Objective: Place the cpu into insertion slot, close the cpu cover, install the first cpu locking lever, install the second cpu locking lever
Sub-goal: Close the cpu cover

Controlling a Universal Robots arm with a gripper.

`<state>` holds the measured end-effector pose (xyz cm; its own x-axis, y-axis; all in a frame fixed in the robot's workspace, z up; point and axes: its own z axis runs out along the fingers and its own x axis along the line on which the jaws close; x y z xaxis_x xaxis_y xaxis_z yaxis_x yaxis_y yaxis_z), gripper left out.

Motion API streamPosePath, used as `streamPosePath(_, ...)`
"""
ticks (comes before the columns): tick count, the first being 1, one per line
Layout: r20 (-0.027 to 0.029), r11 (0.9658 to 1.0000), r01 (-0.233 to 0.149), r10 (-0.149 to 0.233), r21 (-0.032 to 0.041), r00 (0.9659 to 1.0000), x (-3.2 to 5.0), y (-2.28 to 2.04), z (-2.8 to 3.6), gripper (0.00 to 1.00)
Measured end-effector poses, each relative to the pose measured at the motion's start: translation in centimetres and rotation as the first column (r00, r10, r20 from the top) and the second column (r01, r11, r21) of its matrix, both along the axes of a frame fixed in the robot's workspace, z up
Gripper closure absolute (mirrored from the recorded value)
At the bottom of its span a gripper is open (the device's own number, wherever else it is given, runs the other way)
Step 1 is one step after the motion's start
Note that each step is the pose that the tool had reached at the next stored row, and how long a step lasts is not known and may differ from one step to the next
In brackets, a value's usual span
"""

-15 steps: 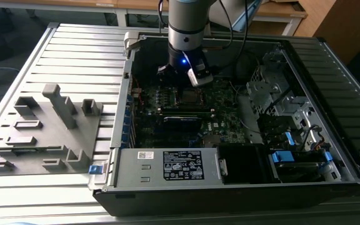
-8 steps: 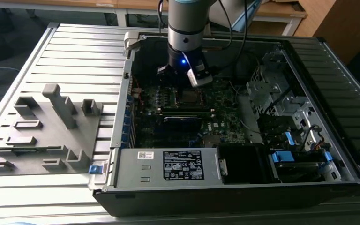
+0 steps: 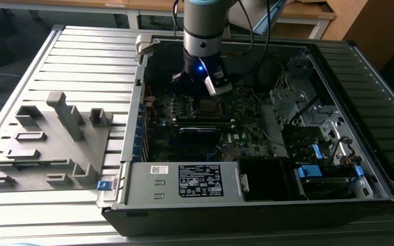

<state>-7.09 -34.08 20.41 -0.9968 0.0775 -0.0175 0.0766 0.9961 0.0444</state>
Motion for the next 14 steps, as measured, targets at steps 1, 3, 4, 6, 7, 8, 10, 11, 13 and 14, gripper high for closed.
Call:
streamPosePath(1, 0.0001, 1.0, 0.0, 0.0, 0.0001, 1.0, 0.0, 0.0, -0.01, 0.89)
streamPosePath(3, 0.0005, 1.0, 0.0, 0.0, 0.0005, 1.0, 0.0, 0.0, -0.06, 0.89)
streamPosePath(4, 0.0007, 1.0, -0.001, 0.001, 0.0005, 1.0, 0.0, 0.0, -0.09, 0.89)
streamPosePath(6, 0.0007, 1.0, -0.001, 0.001, 0.0002, 1.0, 0.0, 0.0, -0.09, 0.89)
streamPosePath(7, 0.0006, 1.0, -0.001, 0.001, 0.0002, 1.0, 0.0, 0.0, -0.09, 0.89)
streamPosePath(8, 0.0006, 1.0, -0.001, 0.001, 0.0002, 1.0, 0.0, 0.0, -0.09, 0.89)
streamPosePath(10, 0.0015, 1.0, -0.002, 0.002, 0.0006, 1.0, 0.0, 0.01, -0.18, 0.89)
streamPosePath(11, 0.0017, 1.0, -0.002, 0.002, 0.0005, 1.0, 0.0, 0.0, -0.21, 0.89)
streamPosePath(13, 0.0018, 1.0, -0.002, 0.002, 0.0001, 1.0, -0.01, 0.0, -0.24, 0.89)
streamPosePath(14, 0.0018, 1.0, -0.002, 0.002, 0.0001, 1.0, -0.01, 0.0, -0.24, 0.89)
